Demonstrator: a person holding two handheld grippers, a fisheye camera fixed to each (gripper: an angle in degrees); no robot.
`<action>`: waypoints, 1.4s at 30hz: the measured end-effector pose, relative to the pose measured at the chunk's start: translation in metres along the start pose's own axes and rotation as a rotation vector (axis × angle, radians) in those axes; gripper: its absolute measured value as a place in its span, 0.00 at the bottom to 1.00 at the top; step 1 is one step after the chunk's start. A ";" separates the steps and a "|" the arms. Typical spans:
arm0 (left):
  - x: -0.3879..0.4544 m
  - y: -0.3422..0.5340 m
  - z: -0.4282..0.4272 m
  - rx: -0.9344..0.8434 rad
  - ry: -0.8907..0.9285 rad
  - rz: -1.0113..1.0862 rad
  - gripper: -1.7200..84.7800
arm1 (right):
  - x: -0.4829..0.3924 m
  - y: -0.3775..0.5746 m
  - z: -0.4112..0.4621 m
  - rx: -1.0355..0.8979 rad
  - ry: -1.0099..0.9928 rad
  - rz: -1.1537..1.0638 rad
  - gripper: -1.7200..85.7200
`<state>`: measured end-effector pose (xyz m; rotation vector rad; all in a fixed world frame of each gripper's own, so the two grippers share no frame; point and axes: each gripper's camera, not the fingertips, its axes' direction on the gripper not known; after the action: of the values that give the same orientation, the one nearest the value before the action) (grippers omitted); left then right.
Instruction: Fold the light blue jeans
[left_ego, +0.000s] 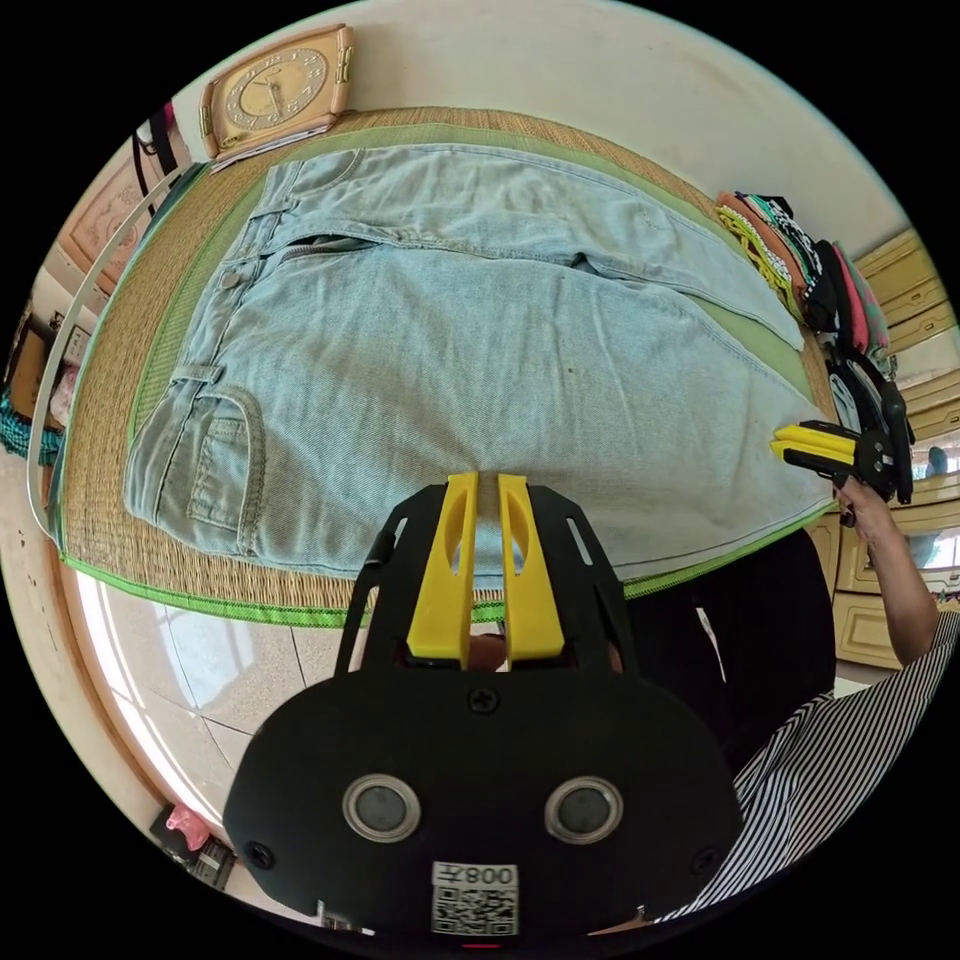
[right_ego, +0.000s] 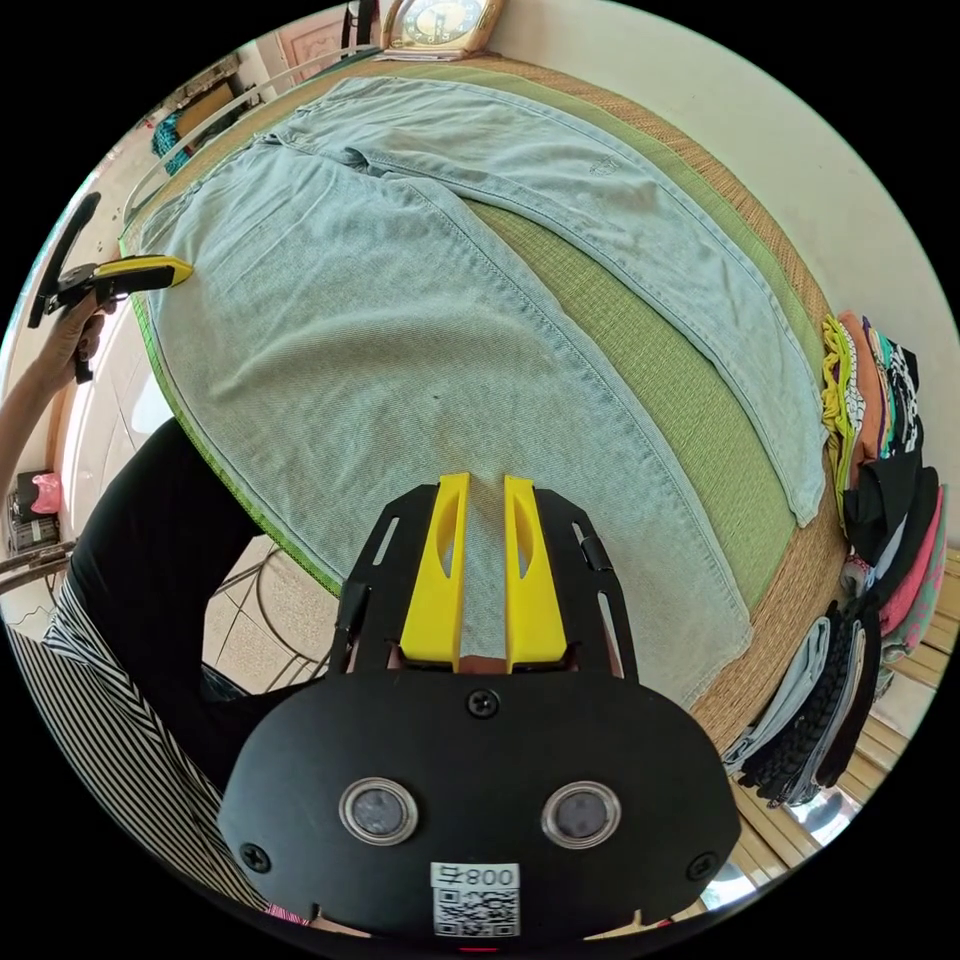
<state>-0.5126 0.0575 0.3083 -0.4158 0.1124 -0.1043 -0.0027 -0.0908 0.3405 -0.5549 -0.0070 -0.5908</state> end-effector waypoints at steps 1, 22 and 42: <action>-0.001 -0.001 0.000 -0.003 0.003 0.001 0.03 | -0.001 -0.001 0.000 -0.002 0.000 -0.001 0.10; -0.050 -0.025 -0.004 -0.017 -0.118 0.005 0.04 | -0.090 -0.095 -0.006 0.017 -0.046 -0.162 0.10; 0.026 -0.178 0.018 0.185 0.109 0.184 0.05 | -0.047 -0.187 -0.004 0.115 -0.066 -0.014 0.09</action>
<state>-0.4981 -0.1009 0.3951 -0.2131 0.2454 0.0438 -0.1419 -0.1972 0.4222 -0.4624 -0.1070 -0.5817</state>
